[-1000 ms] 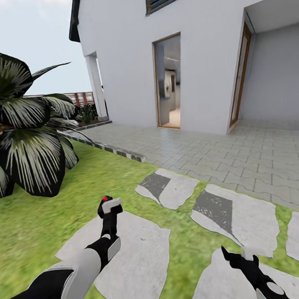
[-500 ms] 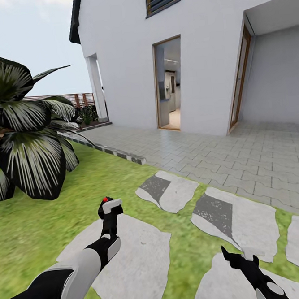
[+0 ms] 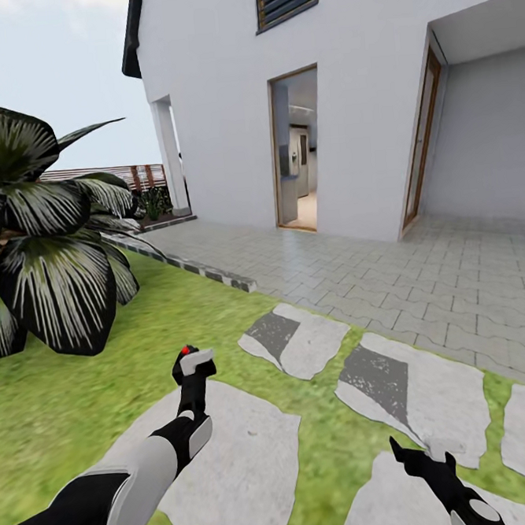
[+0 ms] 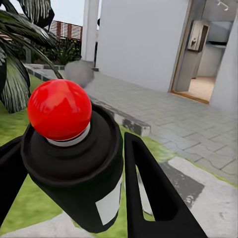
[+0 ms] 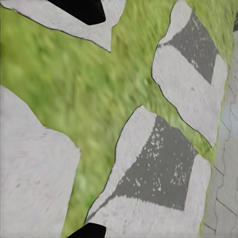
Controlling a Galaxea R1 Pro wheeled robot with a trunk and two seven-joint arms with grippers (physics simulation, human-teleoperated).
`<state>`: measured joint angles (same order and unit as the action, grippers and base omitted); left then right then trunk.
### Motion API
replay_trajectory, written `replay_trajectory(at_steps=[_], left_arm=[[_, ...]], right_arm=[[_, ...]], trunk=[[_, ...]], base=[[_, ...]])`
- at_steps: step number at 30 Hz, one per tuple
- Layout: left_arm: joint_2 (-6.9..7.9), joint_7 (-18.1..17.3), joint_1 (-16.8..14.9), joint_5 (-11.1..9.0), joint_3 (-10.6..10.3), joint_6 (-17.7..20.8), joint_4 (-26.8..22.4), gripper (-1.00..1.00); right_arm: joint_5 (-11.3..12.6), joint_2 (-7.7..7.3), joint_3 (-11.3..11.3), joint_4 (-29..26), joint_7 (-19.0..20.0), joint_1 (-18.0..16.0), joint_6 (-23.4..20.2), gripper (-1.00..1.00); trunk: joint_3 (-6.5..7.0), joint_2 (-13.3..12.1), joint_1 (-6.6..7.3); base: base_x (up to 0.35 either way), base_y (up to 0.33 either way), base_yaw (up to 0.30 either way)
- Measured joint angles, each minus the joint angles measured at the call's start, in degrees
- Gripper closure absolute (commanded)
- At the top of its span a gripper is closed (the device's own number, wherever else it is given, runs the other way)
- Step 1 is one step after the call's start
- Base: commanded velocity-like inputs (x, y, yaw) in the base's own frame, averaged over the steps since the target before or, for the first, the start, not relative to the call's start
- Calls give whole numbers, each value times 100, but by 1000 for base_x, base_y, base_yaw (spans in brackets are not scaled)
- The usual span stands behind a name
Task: In the garden, pick up the pesticide atomizer on the floor and spray pesticide onto both trees until each tree trunk is fully covered.
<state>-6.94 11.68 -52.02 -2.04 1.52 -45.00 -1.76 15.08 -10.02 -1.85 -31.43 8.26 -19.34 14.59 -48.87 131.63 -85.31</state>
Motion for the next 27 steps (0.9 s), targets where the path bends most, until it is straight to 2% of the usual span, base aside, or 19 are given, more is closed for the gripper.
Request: replay_trajectory(at_steps=[27], left_arm=[[-9, -17, 2, 0, 0, 17, 6, 100]], right_arm=[[-1, 0, 0, 12, 0, -7, 0, -100]], trunk=[[485, -1083, 593]], base=[[0, 0, 0]])
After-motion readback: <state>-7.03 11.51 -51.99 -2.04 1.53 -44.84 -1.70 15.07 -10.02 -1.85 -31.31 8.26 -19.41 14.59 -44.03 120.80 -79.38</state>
